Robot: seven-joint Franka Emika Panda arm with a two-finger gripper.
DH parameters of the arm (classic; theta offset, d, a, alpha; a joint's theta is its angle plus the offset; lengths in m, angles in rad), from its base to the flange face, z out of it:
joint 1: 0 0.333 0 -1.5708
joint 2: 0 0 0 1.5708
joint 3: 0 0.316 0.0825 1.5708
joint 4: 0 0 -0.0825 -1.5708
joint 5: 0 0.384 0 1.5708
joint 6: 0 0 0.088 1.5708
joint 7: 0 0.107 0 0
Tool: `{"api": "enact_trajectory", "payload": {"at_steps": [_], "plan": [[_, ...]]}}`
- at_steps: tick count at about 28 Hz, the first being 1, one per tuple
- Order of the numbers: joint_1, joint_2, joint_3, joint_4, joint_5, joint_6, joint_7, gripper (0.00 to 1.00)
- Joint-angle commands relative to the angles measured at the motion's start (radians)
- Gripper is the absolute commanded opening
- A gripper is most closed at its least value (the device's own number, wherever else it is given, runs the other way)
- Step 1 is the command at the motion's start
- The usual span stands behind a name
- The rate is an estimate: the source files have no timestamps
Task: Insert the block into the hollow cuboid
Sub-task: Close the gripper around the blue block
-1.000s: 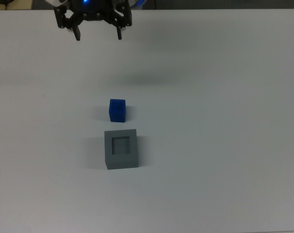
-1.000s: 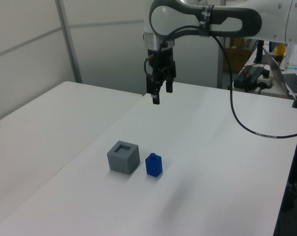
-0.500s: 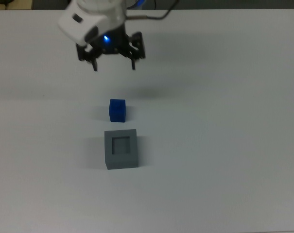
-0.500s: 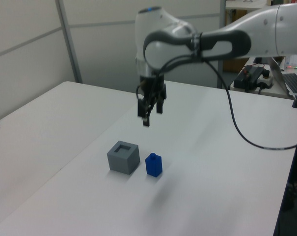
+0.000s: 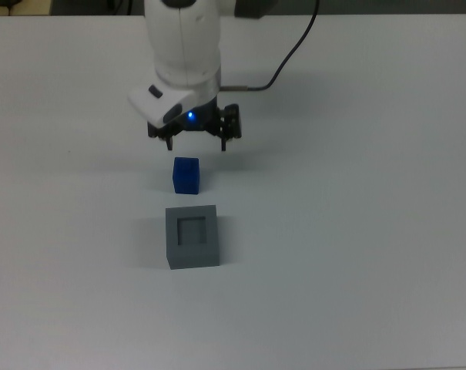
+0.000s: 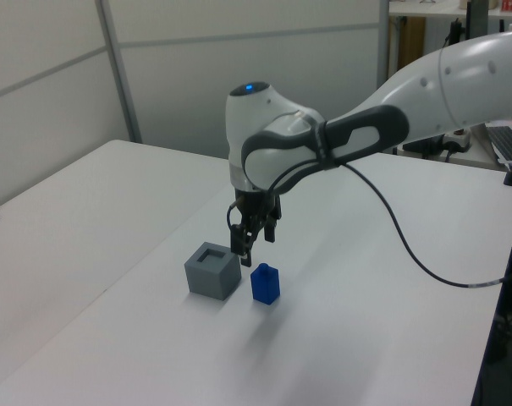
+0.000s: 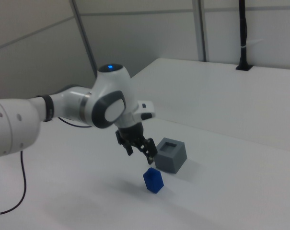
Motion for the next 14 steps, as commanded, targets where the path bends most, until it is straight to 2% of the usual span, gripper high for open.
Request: {"api": "enact_trajectory", "payload": {"at_steps": [1,6,14], "plan": [[0.014,0.055,-0.021,-0.009,-0.055,0.054,0.013,1.0],[0.016,0.091,-0.021,-0.009,-0.087,0.055,0.013,1.0],[0.014,0.107,-0.021,-0.009,-0.095,0.055,0.006,1.0]]}}
